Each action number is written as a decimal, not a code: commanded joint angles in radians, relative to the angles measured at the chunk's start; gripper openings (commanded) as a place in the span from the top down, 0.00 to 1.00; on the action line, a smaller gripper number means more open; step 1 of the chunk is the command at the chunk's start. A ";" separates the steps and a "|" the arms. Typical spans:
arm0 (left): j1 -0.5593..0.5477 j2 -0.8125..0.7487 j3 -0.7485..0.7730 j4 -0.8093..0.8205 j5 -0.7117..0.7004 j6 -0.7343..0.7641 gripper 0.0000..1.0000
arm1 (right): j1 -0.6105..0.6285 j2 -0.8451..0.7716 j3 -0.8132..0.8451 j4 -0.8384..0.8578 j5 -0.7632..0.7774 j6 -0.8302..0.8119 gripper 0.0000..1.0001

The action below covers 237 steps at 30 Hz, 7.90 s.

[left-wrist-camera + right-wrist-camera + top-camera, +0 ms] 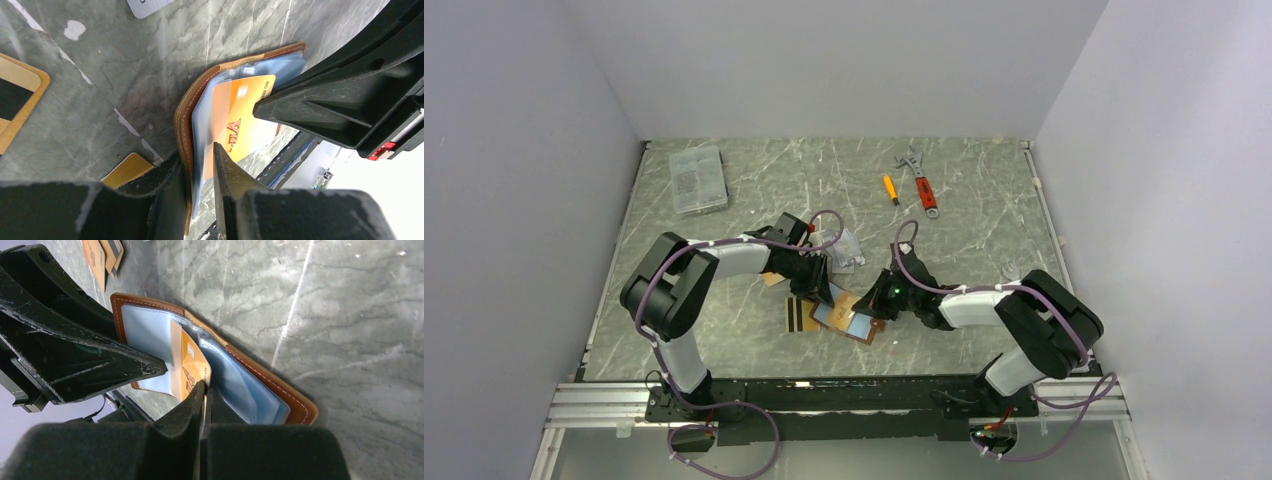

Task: Put the credit cards into the card holder
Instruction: Insert the credit card into the card holder.

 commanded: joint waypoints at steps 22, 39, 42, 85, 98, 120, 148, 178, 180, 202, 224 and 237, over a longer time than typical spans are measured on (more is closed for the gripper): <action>-0.009 -0.050 -0.017 0.210 0.296 -0.155 0.73 | 0.024 0.050 0.031 0.019 0.029 -0.009 1.00; -0.017 -0.053 -0.010 0.226 0.326 -0.172 0.74 | 0.022 0.023 0.051 -0.005 0.029 -0.017 0.72; -0.018 -0.048 0.012 0.139 0.245 -0.109 0.74 | 0.021 0.004 0.040 0.012 0.025 -0.017 0.72; 0.022 -0.020 -0.063 0.135 0.095 -0.053 0.79 | -0.012 0.052 0.058 0.116 -0.115 -0.038 0.98; 0.050 -0.035 -0.137 0.338 0.276 -0.169 0.96 | -0.028 0.020 -0.027 0.116 -0.105 -0.047 0.94; 0.040 -0.028 -0.109 0.315 0.274 -0.180 0.72 | -0.025 0.041 0.061 0.052 -0.120 -0.077 1.00; 0.054 -0.085 0.012 0.003 0.027 0.046 0.68 | -0.016 0.053 0.048 0.020 -0.132 -0.043 0.93; 0.054 -0.095 -0.007 -0.015 -0.014 0.045 0.74 | 0.032 0.098 0.177 -0.080 -0.124 -0.100 0.62; 0.054 -0.097 -0.005 -0.019 -0.017 0.047 0.74 | 0.031 0.081 0.163 -0.099 -0.115 -0.099 0.60; 0.048 -0.090 -0.005 -0.011 -0.018 0.035 0.68 | 0.071 0.155 0.240 -0.048 -0.131 -0.083 0.54; 0.042 -0.083 0.011 -0.052 -0.100 0.049 0.68 | 0.039 0.169 0.137 0.032 -0.142 -0.036 0.60; 0.071 -0.130 0.025 -0.091 -0.140 0.130 0.68 | 0.020 0.165 0.176 -0.036 -0.128 -0.080 0.68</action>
